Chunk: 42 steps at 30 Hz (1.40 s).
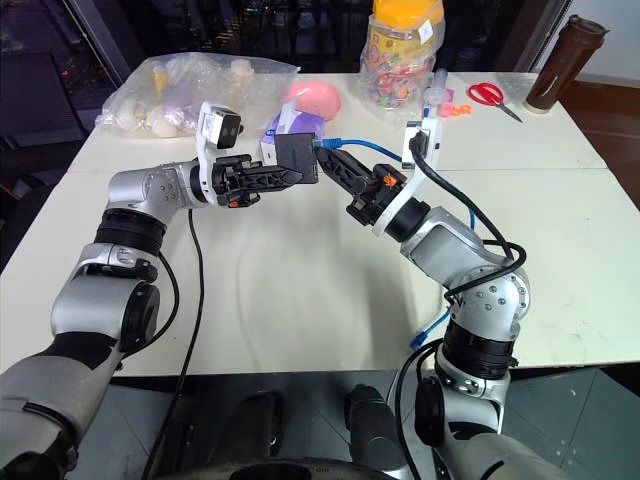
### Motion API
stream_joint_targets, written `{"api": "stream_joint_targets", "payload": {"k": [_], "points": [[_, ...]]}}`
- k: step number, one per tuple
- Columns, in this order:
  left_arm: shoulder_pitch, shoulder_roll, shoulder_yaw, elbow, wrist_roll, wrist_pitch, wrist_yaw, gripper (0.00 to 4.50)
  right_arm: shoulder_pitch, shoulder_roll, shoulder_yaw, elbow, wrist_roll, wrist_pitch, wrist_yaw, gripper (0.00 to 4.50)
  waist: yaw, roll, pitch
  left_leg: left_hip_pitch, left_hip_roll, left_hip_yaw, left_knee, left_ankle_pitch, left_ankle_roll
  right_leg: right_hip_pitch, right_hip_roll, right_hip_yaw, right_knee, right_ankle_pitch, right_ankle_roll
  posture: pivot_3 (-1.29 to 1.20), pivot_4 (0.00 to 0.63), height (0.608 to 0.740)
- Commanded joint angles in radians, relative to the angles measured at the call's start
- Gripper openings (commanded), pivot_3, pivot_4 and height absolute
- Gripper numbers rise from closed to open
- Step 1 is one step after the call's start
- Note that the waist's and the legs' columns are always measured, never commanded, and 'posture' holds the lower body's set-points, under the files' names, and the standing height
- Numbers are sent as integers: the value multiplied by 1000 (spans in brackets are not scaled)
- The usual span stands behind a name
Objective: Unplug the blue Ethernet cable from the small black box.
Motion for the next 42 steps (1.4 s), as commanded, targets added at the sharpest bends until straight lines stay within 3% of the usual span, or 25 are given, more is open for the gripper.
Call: {"api": "stream_joint_targets", "payload": {"k": [1, 11, 17, 20, 21, 22, 24, 29, 30, 34, 42], "points": [[4, -5, 7, -25, 3, -3, 3, 492, -6, 6, 5, -2, 39, -45, -28, 4, 0, 0, 0, 0, 0, 0, 0, 0, 0, 0, 0, 0, 0, 0, 0, 0, 150, 740], [-16, 32, 43, 11, 9, -29, 25, 492, 30, -95, -87, 27, 153, -114, -75, 4, 3, 0, 0, -1, 0, 0, 0, 0, 0, 0, 0, 0, -1, 0, 0, 0, 150, 740], [-9, 20, 44, 2, 12, -29, 28, 492, 35, -113, -55, 31, 181, -145, -89, 4, -1, 0, 0, -1, 0, 0, -1, 0, 0, 0, 1, 0, -1, 0, 0, 0, 150, 740], [-6, 6, 45, 2, 32, -66, 74, 492, 55, -143, -32, 46, 115, -157, -107, 4, 0, 0, 0, -1, 0, 0, -1, 0, 0, 0, 0, 0, -1, 0, 0, 0, 150, 740], [-3, -1, 40, -2, 44, -90, 90, 492, 64, -161, -30, 66, 80, -164, -109, 613, 1, 0, 0, -1, 0, 0, -1, 0, 0, 0, 0, 0, -2, 0, 0, 0, 150, 740], [7, -16, 25, -12, 75, -153, 127, 492, 78, -188, -43, 117, 40, -174, -112, 814, 4, 0, 0, -1, 0, 0, -1, 0, 0, 0, 0, 0, -2, 0, 0, 0, 150, 740], [25, -37, 3, -35, 113, -229, 164, 492, 98, -231, -66, 211, -22, -195, -108, 1642, 10, 0, 0, -1, 0, 0, 0, 0, 0, 1, 0, 0, -3, 0, 0, 0, 150, 740], [101, -104, -31, -145, 160, -357, 236, 492, 83, -372, -41, 591, -259, -244, -78, 4186, 16, 0, 0, -1, -1, 3, 0, 0, 0, 1, -1, 2, -5, 0, 0, 0, 150, 740], [113, -110, -33, -159, 165, -366, 246, 492, 74, -385, -30, 623, -291, -245, -76, 4420, 14, 0, 0, -1, -1, 3, 0, 0, 0, 1, -1, 2, -4, 0, 0, 0, 150, 740], [160, -126, -44, -193, 207, -453, 314, 492, 97, -404, -10, 534, -309, -203, -11, 4420, -1, 1, 0, 0, 1, 3, -1, 0, 0, -1, 1, 3, -3, 0, 0, 0, 150, 740], [336, -238, -126, -163, 385, -844, 548, 492, 273, -474, 3, 78, -285, -144, 104, 4420, 10, 2, -1, 0, 0, 4, 1, 0, 0, 1, 0, 4, -4, 0, 1, 0, 150, 740]]}}
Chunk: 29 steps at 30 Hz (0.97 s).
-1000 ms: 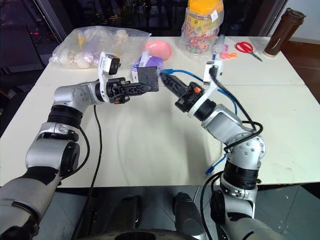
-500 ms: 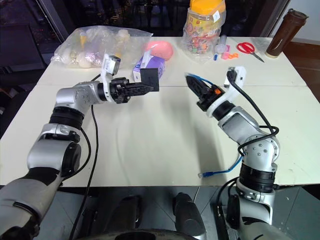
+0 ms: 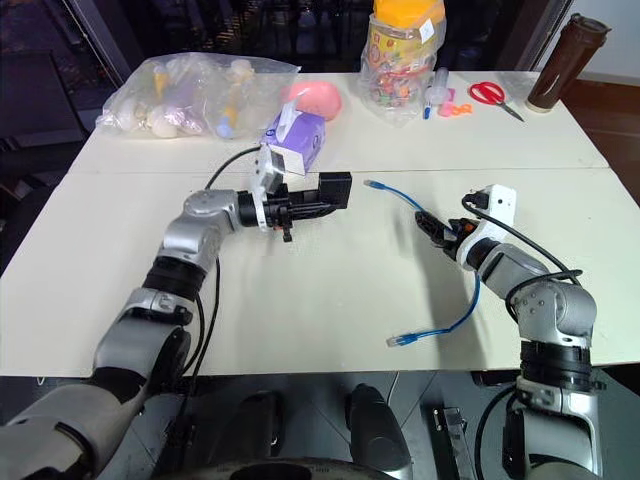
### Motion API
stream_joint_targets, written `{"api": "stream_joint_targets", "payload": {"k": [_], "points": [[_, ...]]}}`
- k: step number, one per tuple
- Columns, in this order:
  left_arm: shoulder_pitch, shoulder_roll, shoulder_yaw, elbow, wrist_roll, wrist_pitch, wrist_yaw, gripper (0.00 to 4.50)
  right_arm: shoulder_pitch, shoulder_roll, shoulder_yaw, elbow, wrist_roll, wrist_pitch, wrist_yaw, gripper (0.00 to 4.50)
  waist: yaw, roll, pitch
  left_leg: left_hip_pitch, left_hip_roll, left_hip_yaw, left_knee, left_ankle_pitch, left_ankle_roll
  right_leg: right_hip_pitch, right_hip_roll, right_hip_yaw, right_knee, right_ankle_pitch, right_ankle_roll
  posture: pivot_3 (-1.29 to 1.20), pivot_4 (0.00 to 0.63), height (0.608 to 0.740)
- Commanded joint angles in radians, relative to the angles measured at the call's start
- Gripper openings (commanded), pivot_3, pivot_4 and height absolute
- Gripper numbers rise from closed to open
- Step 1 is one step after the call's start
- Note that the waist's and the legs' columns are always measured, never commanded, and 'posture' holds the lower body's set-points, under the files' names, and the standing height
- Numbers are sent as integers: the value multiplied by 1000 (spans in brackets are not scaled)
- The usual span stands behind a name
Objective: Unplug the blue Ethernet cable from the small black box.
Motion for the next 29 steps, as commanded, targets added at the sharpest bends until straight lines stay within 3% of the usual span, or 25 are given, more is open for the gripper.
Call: {"api": "stream_joint_targets", "payload": {"k": [1, 4, 6, 13, 15, 20, 24, 29], "points": [[71, -46, -49, 43, 78, -186, 79, 492, 48, -47, -25, -242, 42, 21, 41, 4420, 4, 0, 0, 0, -1, 0, 0, 0, 0, 0, -1, 0, 0, 0, 0, 0, 150, 740], [62, -76, -43, 185, 133, -307, 207, 492, 85, -83, -8, -354, 27, 48, 42, 4420, 6, 0, 0, 0, -1, 0, 1, 0, 0, 1, 0, 0, -1, 0, 1, 0, 150, 740], [43, -85, -35, 252, 148, -363, 252, 1532, 93, -87, -3, -378, 19, 59, 35, 4500, 6, -1, 0, 0, -1, -1, 1, 0, 0, 1, 0, 0, -1, 0, 1, 0, 150, 740], [31, -73, -28, 312, 133, -401, 229, 4350, 105, -77, -22, -397, 14, 75, 17, 4500, 0, -1, 0, 1, -1, 0, 2, 0, 0, 3, 0, 1, -1, 0, 0, 0, 150, 740], [49, -47, -35, 267, 132, -374, 198, 4435, 122, -82, -28, -398, 7, 73, 23, 4500, 0, -1, 0, 1, -1, 0, 1, 0, 0, 2, 0, 1, -2, 0, 1, 0, 150, 740], [147, 94, -8, -61, 51, -143, 92, 4435, 199, -101, -76, -437, 17, 76, 42, 4500, -4, -1, 0, 1, 0, -1, -2, 0, 0, 1, 0, 1, -1, -1, 1, 0, 150, 740], [270, 251, 50, -382, -38, 125, 83, 4435, 364, -152, -96, -577, 3, 6, 161, 4500, -3, 0, 0, 1, 1, -1, -2, 0, 0, 1, 1, 0, 0, -1, 1, 0, 150, 740], [409, 324, 124, -712, -222, 487, 152, 4435, 527, -130, -85, -595, -127, -126, 199, 4500, 3, 0, 0, 3, 1, -1, 1, 0, 0, 5, -1, -1, -3, -1, 1, 0, 150, 740]]}}
